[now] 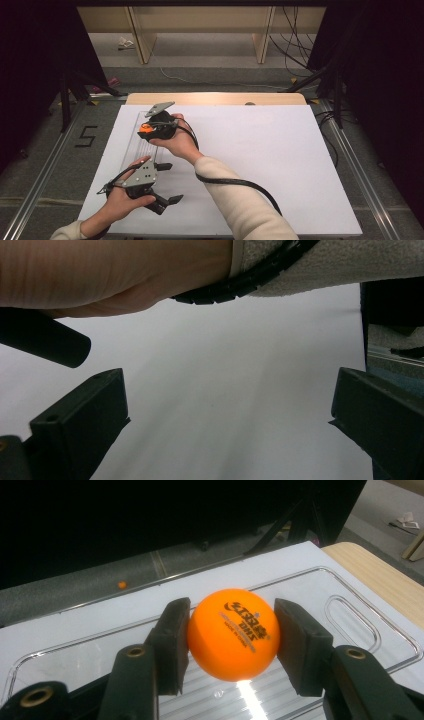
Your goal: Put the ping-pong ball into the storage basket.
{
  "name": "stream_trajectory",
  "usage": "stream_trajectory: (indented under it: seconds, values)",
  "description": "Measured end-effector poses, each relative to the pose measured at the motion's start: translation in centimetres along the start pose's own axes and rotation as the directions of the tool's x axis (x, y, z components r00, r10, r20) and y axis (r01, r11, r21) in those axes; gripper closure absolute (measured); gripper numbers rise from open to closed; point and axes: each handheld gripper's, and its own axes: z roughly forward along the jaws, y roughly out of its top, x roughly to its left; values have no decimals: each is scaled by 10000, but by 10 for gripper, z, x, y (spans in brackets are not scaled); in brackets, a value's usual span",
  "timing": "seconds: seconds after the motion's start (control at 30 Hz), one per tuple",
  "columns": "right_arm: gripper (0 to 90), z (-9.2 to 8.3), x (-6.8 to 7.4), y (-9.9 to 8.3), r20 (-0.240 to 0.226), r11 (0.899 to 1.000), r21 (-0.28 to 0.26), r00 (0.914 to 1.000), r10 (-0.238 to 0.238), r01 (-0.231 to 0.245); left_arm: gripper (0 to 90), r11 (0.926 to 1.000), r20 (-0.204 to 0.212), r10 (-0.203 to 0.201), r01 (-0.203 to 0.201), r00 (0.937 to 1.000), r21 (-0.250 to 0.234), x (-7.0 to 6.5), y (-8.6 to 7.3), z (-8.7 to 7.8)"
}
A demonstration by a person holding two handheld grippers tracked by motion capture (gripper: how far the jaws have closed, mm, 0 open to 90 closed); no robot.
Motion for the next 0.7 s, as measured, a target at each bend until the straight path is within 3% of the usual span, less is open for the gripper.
stream_trajectory:
  seconds: [0.7]
  values:
    - [514, 7, 0, -1, -98, 9997, 224, 9999, -109, 111, 12, 10000, 14, 31, -31, 10000, 11, 0, 0, 0]
